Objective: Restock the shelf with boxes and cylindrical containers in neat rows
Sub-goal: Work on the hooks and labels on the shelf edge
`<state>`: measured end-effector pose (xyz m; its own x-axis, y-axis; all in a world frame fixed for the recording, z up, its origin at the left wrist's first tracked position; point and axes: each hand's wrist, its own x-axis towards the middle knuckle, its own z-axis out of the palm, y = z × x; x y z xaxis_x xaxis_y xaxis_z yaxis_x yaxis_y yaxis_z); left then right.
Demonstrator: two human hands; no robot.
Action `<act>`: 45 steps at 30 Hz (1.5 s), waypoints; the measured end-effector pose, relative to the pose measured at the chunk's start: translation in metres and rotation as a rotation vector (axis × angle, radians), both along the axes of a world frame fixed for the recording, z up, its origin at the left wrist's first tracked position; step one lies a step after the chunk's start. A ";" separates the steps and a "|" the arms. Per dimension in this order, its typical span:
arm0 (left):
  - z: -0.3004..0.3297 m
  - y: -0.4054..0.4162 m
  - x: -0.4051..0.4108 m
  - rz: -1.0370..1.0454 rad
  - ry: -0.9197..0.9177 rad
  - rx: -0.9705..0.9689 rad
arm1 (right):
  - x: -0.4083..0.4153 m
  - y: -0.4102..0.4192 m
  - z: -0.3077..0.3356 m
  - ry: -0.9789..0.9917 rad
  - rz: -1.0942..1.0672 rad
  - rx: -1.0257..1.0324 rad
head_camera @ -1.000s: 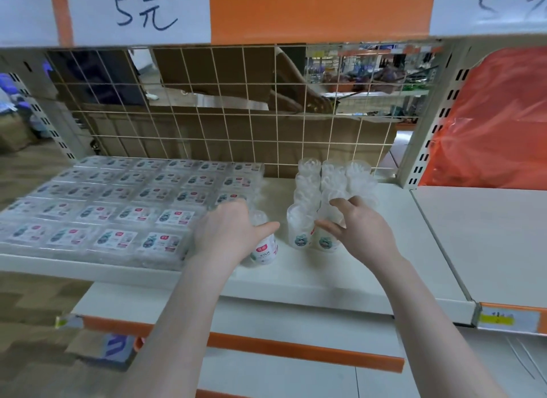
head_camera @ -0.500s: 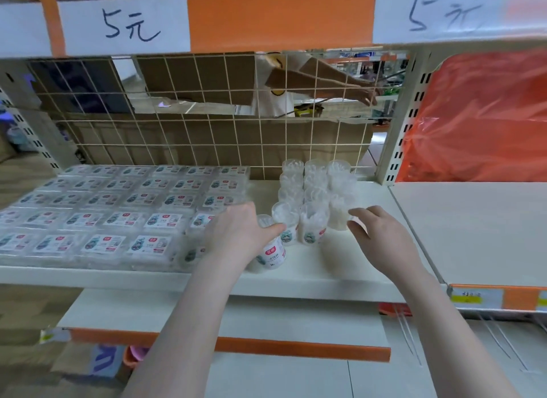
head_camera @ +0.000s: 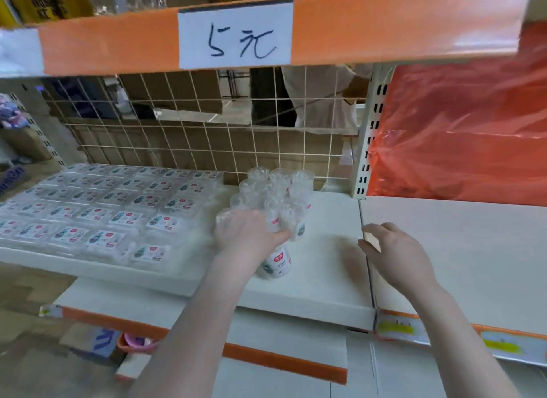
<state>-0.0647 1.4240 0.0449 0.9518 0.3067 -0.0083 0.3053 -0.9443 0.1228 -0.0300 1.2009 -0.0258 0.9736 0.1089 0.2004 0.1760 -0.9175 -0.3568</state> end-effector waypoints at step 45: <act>-0.058 -0.004 0.009 -0.309 -0.399 0.137 | 0.029 -0.024 -0.028 0.058 0.120 0.029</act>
